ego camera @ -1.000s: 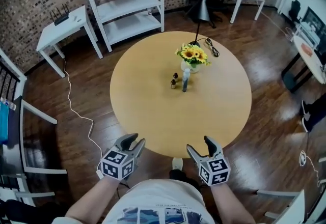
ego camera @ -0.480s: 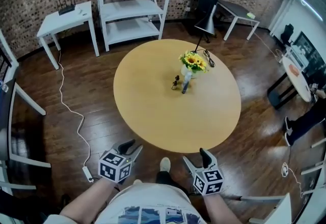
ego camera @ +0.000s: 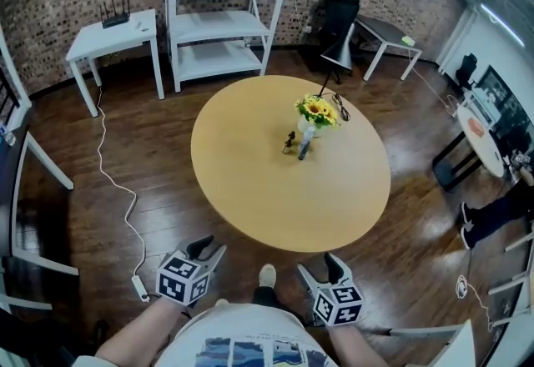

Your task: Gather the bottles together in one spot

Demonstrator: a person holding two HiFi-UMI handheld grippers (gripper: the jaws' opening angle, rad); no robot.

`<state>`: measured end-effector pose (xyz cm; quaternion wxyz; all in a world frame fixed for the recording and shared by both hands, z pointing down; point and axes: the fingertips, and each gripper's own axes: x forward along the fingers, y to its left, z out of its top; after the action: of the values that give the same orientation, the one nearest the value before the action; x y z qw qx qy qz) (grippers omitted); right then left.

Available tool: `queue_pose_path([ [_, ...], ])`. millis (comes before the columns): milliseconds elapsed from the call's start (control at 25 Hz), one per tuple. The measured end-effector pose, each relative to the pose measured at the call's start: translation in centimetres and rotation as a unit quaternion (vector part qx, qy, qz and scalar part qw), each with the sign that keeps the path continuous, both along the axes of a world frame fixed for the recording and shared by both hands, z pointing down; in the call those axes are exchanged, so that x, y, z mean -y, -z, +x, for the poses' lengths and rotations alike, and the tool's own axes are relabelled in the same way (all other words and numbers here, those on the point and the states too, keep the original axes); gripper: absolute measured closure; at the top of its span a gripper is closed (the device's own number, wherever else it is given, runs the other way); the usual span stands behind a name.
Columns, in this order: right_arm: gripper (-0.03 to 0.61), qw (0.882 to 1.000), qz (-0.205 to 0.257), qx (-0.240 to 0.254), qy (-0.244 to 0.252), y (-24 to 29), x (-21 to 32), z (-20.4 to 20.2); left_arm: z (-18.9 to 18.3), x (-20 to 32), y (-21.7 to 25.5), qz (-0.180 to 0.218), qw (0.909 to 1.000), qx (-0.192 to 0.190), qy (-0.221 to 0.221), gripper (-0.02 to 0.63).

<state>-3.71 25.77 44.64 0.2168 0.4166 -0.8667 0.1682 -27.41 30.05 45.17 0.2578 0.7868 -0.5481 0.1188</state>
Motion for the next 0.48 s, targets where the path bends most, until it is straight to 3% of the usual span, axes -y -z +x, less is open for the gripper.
queue_pose_path([
  [480, 0.225, 1.0, -0.002, -0.015, -0.002, -1.0, -2.1, -0.4, 0.1, -2.6, -1.1, -0.019, 0.9997, 0.004, -0.014, 0.499],
])
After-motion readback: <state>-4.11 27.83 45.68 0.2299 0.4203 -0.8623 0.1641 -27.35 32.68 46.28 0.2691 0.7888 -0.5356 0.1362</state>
